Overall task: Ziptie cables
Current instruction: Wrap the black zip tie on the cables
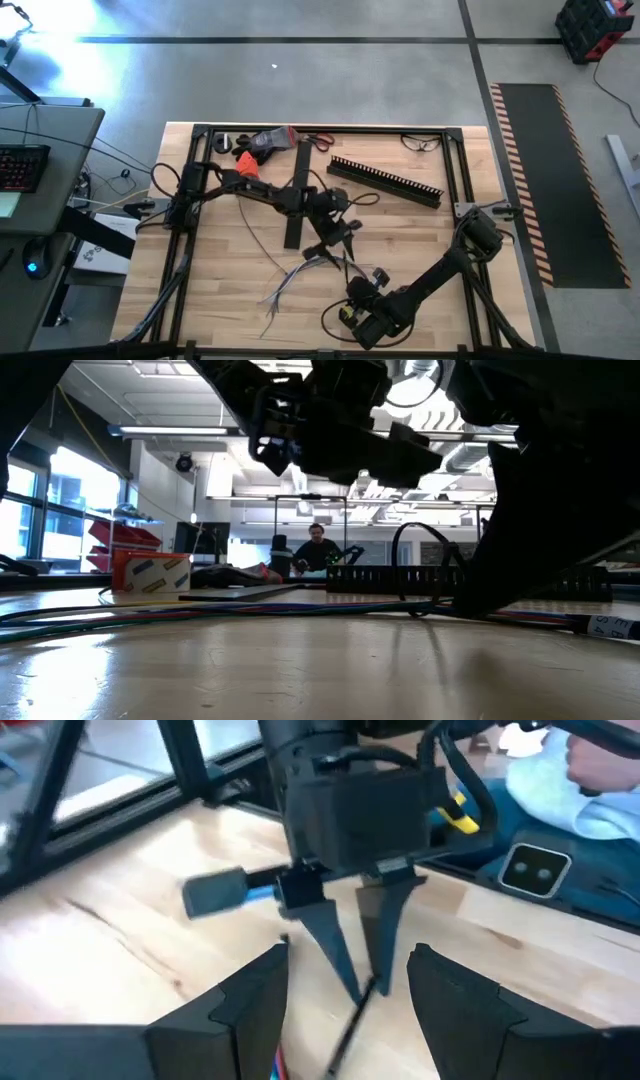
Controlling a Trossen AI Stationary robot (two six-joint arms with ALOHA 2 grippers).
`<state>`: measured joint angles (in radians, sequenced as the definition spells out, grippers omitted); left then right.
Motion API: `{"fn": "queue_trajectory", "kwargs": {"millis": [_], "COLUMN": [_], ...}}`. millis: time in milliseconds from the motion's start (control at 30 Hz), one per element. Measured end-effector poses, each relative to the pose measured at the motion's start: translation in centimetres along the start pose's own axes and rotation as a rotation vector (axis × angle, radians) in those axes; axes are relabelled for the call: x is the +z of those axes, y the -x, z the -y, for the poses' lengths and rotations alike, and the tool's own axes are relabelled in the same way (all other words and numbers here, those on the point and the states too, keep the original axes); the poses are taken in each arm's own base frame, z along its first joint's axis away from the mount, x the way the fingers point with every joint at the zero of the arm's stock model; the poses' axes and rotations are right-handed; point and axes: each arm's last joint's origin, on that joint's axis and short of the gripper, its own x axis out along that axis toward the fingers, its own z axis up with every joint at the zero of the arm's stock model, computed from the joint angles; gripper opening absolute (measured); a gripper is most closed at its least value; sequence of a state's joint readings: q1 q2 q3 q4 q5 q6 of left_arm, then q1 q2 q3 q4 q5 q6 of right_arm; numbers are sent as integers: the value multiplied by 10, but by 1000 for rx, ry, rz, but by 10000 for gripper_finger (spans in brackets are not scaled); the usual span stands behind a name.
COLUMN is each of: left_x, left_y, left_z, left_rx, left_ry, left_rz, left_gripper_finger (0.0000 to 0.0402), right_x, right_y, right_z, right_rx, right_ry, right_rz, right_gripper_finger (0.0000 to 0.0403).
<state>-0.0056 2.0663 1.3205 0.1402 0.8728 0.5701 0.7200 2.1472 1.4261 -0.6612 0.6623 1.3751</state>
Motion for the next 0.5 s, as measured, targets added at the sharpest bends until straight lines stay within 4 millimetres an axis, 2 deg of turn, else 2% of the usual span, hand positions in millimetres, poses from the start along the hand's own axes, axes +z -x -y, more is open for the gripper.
{"fn": "queue_trajectory", "kwargs": {"millis": [133,267,500], "left_x": [1,4,4], "left_y": [-4,-12,-14], "left_z": [5,12,12], "left_rx": [-32,-53,-29], "left_ry": [-29,-73,-119], "left_rz": [-2,-5,-23], "left_gripper_finger": [188,188,188], "right_x": [1,4,16], "right_y": [0,1,14], "right_z": [-1,-1,-8], "right_rx": [-1,-15,-32], "right_ry": [-27,-20,-33], "right_rz": [49,93,129], "right_gripper_finger": [45,6,1]}}
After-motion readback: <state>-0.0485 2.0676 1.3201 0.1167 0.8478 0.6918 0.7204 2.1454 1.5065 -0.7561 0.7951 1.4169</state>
